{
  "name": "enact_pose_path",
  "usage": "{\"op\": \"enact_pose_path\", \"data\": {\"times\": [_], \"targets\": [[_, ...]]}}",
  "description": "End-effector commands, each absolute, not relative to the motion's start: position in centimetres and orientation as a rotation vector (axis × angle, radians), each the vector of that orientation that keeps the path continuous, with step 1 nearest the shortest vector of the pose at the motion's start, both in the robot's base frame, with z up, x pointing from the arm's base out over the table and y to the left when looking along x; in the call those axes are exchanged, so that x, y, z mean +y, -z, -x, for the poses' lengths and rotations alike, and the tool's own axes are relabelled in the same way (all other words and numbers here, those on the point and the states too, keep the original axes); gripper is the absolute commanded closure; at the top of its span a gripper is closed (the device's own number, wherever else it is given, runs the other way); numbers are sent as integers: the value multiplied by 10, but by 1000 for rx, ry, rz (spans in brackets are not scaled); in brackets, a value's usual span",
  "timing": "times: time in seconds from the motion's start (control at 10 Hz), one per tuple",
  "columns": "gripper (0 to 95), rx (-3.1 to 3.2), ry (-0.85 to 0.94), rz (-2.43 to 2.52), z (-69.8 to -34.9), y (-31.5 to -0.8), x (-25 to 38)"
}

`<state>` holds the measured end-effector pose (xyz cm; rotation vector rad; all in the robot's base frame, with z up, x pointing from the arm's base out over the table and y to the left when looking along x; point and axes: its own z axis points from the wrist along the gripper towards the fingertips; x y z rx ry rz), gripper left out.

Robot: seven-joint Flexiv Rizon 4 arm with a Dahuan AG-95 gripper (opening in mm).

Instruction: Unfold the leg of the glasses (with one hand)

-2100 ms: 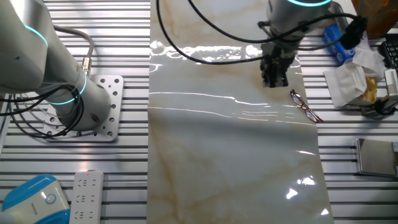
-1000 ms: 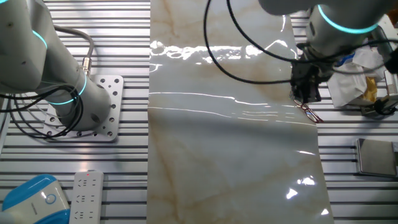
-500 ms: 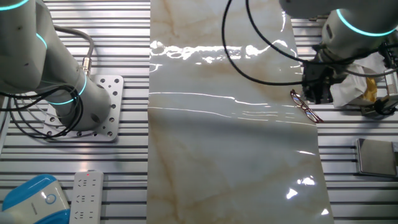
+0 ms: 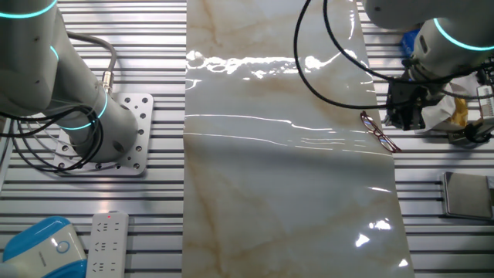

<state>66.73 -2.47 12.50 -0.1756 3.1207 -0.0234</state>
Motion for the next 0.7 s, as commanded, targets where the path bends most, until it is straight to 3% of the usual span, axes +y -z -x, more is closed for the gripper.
{"op": "enact_pose_path", "data": {"times": [0.1, 0.7], "targets": [[950, 3130, 18, 175, -673, -131, -24], [950, 3131, -48, 155, -674, -133, -25]]}}
